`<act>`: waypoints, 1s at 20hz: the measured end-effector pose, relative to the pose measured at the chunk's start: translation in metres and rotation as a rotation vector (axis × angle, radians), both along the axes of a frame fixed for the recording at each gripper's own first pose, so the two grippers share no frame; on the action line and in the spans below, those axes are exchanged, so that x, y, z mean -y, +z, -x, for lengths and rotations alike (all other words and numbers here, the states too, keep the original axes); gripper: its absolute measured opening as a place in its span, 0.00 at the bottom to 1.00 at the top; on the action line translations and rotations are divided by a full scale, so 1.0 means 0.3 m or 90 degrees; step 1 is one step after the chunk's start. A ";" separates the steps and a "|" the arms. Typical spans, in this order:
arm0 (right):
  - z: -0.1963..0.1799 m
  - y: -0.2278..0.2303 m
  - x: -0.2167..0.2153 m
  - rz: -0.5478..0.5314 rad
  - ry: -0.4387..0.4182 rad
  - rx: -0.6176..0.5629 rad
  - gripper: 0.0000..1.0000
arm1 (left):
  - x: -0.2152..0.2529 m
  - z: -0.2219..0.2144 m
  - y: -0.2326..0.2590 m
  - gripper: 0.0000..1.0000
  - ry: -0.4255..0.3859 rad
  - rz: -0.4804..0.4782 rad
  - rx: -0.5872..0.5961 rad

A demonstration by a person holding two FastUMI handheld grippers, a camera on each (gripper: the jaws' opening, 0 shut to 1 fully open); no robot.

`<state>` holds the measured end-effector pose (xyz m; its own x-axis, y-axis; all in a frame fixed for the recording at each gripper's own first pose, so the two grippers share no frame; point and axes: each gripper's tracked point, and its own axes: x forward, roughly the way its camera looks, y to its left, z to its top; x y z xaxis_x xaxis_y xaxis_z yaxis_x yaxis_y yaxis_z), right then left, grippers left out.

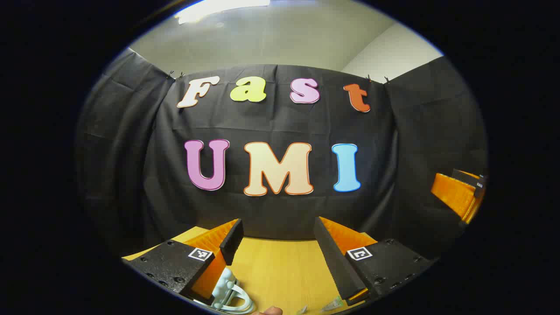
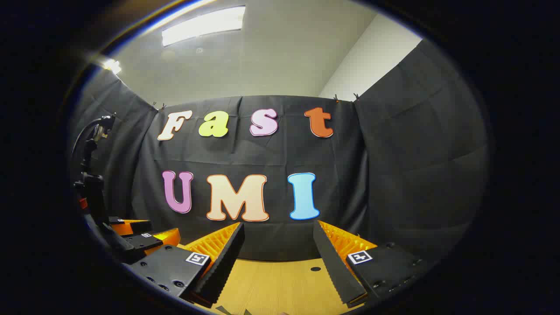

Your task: First open the suitcase, pack the skin care products into it, and then close the suitcase.

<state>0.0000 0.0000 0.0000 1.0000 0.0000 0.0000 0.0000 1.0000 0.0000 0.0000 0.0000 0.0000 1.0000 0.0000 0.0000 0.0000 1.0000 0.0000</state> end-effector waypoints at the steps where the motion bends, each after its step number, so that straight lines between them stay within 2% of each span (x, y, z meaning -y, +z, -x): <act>1: -0.003 -0.006 0.000 0.002 0.010 0.004 0.98 | -0.017 0.004 -0.010 0.95 0.015 -0.008 -0.002; 4: -0.009 -0.040 -0.009 0.006 0.035 0.009 0.98 | -0.076 0.024 -0.049 0.95 0.053 -0.031 -0.012; 6: -0.012 -0.066 0.000 0.007 0.034 0.001 0.98 | -0.095 0.029 -0.111 0.95 0.058 -0.038 -0.036; 9: -0.014 -0.075 -0.021 0.001 0.035 -0.003 0.98 | -0.116 0.027 -0.280 0.96 0.038 -0.039 -0.113; 13: -0.026 -0.101 -0.022 0.023 0.004 -0.003 0.98 | -0.158 0.040 -0.546 0.96 0.024 -0.017 -0.259; 17: -0.030 -0.153 -0.024 0.063 -0.016 -0.034 0.98 | -0.217 0.064 -0.775 0.96 0.030 -0.062 -0.371; 20: -0.040 -0.181 -0.015 0.086 -0.030 -0.055 0.98 | -0.220 0.085 -0.908 0.97 0.027 -0.052 -0.447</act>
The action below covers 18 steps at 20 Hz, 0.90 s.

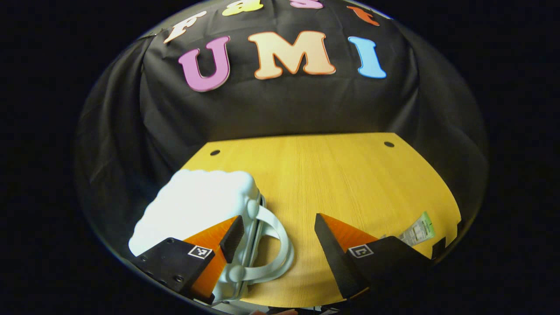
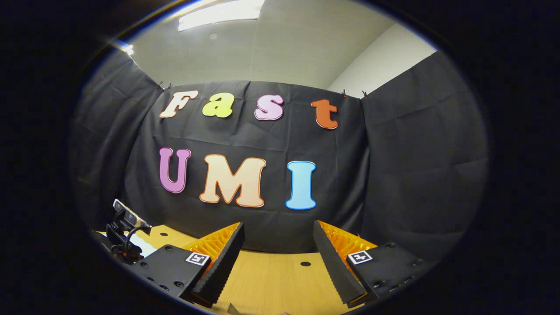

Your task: First open the suitcase, pack the skin care products into it, and then close the suitcase.

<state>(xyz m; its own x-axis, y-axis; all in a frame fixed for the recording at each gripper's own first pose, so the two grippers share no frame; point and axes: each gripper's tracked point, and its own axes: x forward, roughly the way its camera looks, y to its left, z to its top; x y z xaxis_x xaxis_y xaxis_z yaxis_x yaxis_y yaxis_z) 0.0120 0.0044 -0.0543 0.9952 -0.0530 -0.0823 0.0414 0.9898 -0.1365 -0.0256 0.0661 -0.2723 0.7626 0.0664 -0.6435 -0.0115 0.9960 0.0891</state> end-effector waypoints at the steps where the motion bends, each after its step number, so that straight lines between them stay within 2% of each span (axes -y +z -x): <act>1: -0.003 -0.011 0.001 0.006 -0.003 -0.009 0.98 | 0.006 0.017 -0.045 0.96 0.001 0.008 -0.024; 7: -0.013 -0.047 -0.017 0.029 -0.006 -0.032 0.99 | 0.026 0.056 -0.229 0.97 -0.024 0.000 -0.129; 8: -0.011 -0.058 -0.022 0.034 -0.004 -0.037 0.98 | 0.032 0.053 -0.253 0.92 -0.025 0.000 -0.145; 13: -0.013 -0.083 -0.019 0.054 0.000 -0.050 0.99 | 0.047 0.018 -0.338 0.91 -0.034 0.011 -0.203; 15: -0.016 -0.082 -0.011 0.059 -0.003 -0.048 0.98 | 0.062 0.012 -0.347 0.83 -0.039 0.037 -0.220; 16: -0.019 -0.084 -0.006 0.060 -0.004 -0.047 0.96 | 0.048 -0.002 -0.338 0.69 -0.034 0.033 -0.216; 17: -0.022 -0.087 0.000 0.060 -0.007 -0.046 0.98 | 0.027 -0.009 -0.327 0.61 -0.031 0.020 -0.207; 18: -0.029 -0.090 0.005 0.058 -0.009 -0.046 0.98 | 0.008 -0.019 -0.322 0.40 -0.029 0.015 -0.203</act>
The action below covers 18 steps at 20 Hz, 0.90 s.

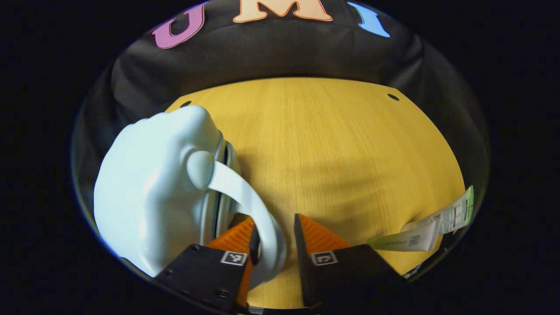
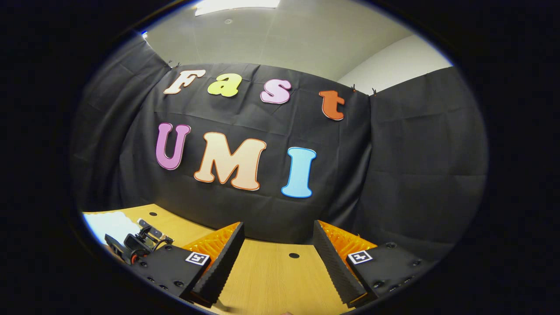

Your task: First open the suitcase, pack the skin care products into it, and then close the suitcase.

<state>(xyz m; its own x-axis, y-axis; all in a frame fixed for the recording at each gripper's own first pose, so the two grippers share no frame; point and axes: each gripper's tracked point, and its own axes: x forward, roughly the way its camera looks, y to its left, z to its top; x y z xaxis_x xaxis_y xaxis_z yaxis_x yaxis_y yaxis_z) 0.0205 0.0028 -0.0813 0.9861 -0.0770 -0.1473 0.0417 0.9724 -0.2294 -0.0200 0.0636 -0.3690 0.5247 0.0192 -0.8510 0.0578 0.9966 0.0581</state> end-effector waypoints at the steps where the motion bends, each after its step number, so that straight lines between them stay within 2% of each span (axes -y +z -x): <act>1: -0.006 -0.002 -0.001 -0.004 0.000 0.000 0.98 | 0.003 0.004 0.005 0.27 0.001 0.016 -0.008; 2: -0.009 -0.011 -0.001 -0.007 0.000 -0.001 0.98 | 0.011 0.005 0.009 0.14 0.002 0.035 -0.019; 4: -0.019 -0.024 -0.014 -0.013 0.005 -0.002 0.98 | 0.018 0.015 0.009 0.09 -0.004 0.067 -0.047; 6: -0.029 -0.026 -0.040 -0.021 0.017 0.001 0.98 | 0.028 0.006 0.043 0.05 -0.025 0.074 -0.035; 8: -0.036 -0.024 -0.066 -0.023 0.030 0.011 0.98 | 0.027 -0.012 0.101 0.04 -0.032 0.059 -0.003; 12: -0.048 -0.034 -0.160 -0.039 0.075 0.022 0.98 | 0.002 -0.023 0.232 0.00 -0.037 0.068 0.020; 15: -0.064 -0.045 -0.212 -0.053 0.087 0.019 0.98 | -0.072 -0.059 0.385 0.00 -0.047 0.061 0.063; 18: -0.078 -0.036 -0.289 -0.078 0.093 0.028 0.98 | -0.174 -0.084 0.530 0.00 -0.033 0.087 0.100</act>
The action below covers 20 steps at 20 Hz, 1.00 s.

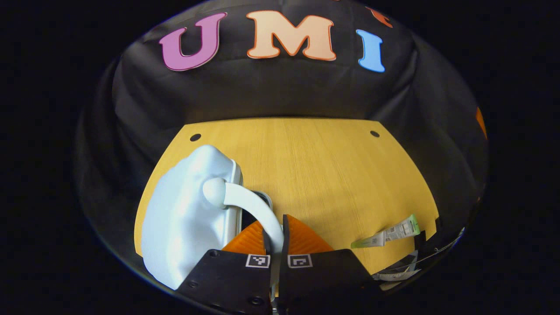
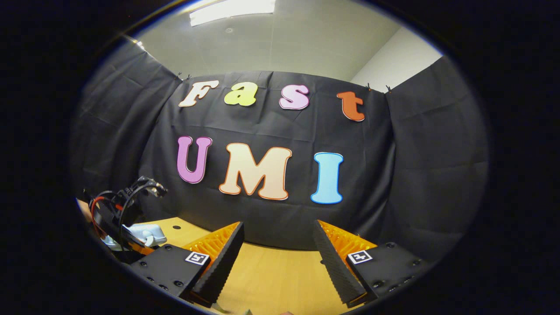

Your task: First open the suitcase, pack the skin care products into it, and then close the suitcase.

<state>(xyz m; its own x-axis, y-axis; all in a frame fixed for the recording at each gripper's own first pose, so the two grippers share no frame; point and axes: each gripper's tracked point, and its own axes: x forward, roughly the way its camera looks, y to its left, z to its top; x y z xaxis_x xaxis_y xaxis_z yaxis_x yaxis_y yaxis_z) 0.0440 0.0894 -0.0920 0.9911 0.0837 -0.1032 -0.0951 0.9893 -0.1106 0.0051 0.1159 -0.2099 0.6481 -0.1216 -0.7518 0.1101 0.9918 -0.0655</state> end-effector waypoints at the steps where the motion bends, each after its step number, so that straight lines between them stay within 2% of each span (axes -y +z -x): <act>1: -0.009 0.005 -0.026 -0.004 0.004 0.004 0.98 | -0.040 -0.012 0.045 0.00 0.007 0.005 0.016; 6: -0.057 0.023 -0.165 -0.006 0.011 0.021 0.98 | -0.298 -0.047 0.223 0.00 0.036 -0.006 0.080; 10: -0.083 0.009 -0.276 -0.002 0.006 0.023 0.98 | -0.527 -0.075 0.279 0.00 0.065 -0.018 0.112; 12: -0.098 0.006 -0.328 -0.003 -0.003 0.026 0.96 | -0.626 -0.092 0.296 0.00 0.080 -0.003 0.126; 17: -0.118 0.006 -0.444 -0.001 -0.025 0.033 0.98 | -0.827 -0.108 0.285 0.00 0.104 0.046 0.132; 20: -0.123 -0.004 -0.499 0.010 -0.035 0.029 0.98 | -0.925 -0.109 0.261 0.00 0.102 0.079 0.121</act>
<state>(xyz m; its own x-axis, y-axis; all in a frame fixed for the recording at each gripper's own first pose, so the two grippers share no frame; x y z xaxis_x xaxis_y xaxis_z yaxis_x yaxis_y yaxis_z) 0.0809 0.2391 -0.0933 0.9979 0.0283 -0.0586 -0.0358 0.9909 -0.1297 0.0378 0.3933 -0.1316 0.7948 -0.0897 -0.6003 -0.0252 0.9833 -0.1802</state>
